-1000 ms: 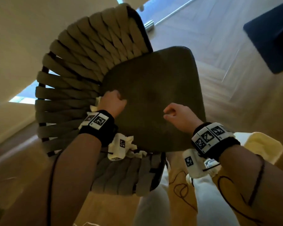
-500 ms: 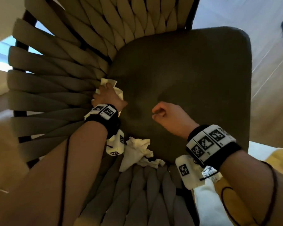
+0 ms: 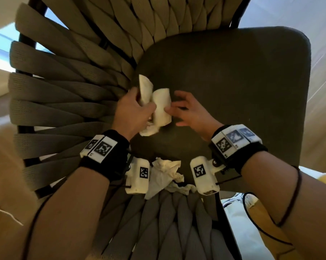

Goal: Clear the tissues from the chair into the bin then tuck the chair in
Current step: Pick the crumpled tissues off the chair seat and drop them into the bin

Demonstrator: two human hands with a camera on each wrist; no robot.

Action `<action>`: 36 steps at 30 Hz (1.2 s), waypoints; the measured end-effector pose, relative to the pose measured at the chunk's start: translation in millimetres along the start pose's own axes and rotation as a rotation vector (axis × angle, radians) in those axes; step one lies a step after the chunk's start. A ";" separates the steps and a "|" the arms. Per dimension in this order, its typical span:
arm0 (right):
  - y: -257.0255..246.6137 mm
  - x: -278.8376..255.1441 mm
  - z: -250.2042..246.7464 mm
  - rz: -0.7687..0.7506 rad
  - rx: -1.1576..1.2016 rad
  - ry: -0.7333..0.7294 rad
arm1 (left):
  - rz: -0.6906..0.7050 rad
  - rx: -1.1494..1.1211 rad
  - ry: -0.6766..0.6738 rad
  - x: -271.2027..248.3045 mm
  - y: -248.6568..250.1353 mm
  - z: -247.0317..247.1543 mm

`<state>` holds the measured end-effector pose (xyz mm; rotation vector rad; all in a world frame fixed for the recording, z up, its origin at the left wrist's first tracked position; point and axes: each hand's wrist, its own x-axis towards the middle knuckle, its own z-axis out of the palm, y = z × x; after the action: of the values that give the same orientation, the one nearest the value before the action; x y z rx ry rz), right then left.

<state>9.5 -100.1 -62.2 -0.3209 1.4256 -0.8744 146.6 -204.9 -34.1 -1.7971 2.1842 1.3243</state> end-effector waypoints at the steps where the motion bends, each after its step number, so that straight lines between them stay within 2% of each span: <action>1: -0.5 -0.5 -3.7 0.009 0.049 -0.005 | -0.001 -0.077 -0.083 -4.0 4.7 2.4; 4: -0.9 -2.1 -13.8 0.003 0.092 -0.008 | -0.035 -0.201 -0.259 -10.2 14.2 18.6; 7: 3.6 -3.4 -22.3 0.018 0.121 0.001 | -0.052 -0.287 -0.340 -12.5 24.9 30.9; 10: 7.8 -10.3 -32.0 -0.050 0.187 -0.011 | 0.019 -0.286 -0.430 -11.0 32.8 35.3; 15: 16.3 -23.1 -47.3 -0.017 0.363 -0.028 | 0.013 -0.383 -0.518 -10.6 45.6 29.6; 17: 17.2 -25.9 -48.4 -0.020 0.381 0.003 | 0.035 -0.414 -0.468 -12.0 48.9 34.3; 21: 12.9 -28.6 -49.3 -0.031 0.387 0.080 | 0.040 -0.445 -0.235 -11.7 57.2 56.2; 23: 13.0 -30.5 -51.7 -0.031 0.418 0.127 | 0.038 -0.427 -0.167 -9.1 59.5 64.1; 25: 13.5 -33.5 -56.3 -0.042 0.449 0.192 | 0.053 -0.385 -0.169 -8.9 59.0 68.1; 28: 12.5 -38.7 -66.4 -0.095 0.438 0.264 | 0.060 -0.304 -0.293 -13.7 59.1 67.6; 32: 12.0 -43.2 -84.4 -0.094 0.450 0.387 | -0.014 -0.162 -0.367 -10.4 54.4 53.9; 33: 13.4 -44.4 -88.8 -0.095 0.460 0.423 | 0.004 -0.054 -0.365 -7.2 48.5 54.1; 36: 20.2 -49.7 -95.2 -0.107 0.461 0.478 | 0.132 0.463 -0.453 -6.9 32.8 69.8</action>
<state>-68.7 -24.1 -55.8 0.1767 1.5922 -1.3993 89.2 -158.1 -56.3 -1.0864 2.1398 0.9995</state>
